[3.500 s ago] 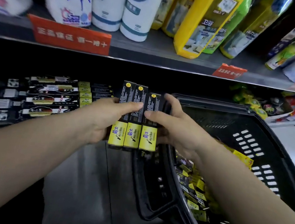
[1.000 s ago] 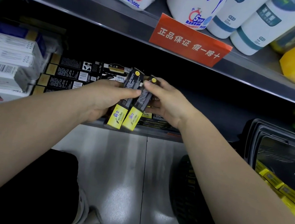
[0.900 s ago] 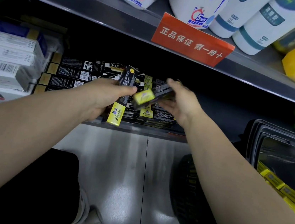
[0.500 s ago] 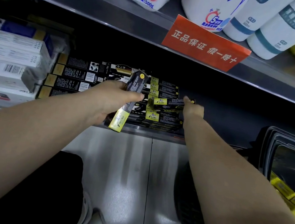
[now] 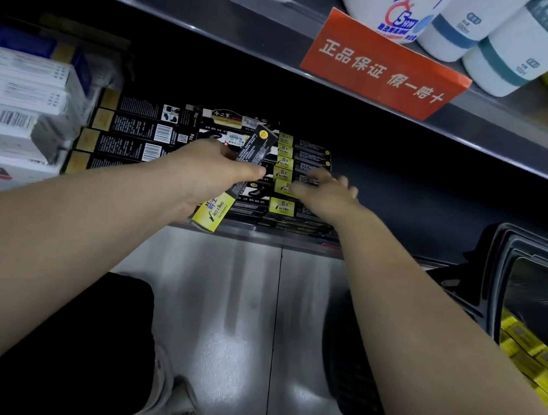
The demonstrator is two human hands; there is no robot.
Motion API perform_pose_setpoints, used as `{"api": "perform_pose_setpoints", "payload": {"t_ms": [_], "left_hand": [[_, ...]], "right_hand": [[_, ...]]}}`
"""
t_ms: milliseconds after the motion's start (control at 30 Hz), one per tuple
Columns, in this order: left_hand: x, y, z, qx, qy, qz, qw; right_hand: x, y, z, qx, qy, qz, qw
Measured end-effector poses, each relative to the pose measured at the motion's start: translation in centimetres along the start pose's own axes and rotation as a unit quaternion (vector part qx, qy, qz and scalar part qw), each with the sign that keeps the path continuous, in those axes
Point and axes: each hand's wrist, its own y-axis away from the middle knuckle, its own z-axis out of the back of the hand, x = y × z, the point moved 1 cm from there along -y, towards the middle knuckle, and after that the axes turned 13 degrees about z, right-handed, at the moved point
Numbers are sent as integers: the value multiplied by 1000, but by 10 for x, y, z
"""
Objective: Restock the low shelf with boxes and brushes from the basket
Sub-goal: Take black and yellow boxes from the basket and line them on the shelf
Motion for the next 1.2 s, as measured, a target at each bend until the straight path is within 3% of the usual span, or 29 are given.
{"api": "perform_pose_setpoints", "payload": {"t_ms": [100,267,533,733,833,967,1067,1200], "left_hand": [[-1,2,0,-1,-4,-3,1000],[-2,9,-2,7,-4,-10,1000],[-2,11,-1,21,-5,-5,1000],[-1,10,-1,24,-7,0,1000],[0,10,0,20,-15,-11,1000],[1,11,-1,38,-41,-10,998],[2,13,-2,53,-64,-12,996],[0,12,-4,45,-106,-60,992]], "right_hand": [[9,5,0,116,120,41,985],[4,4,-15,54,86,58,993],[-1,10,-15,27,50,88,995],[10,17,-4,13,-71,123,990],[28,29,9,-12,-163,188,968],[50,49,18,4,-123,326,937],[49,57,27,-48,-80,355,930],[45,55,34,2,-30,373,928]]}}
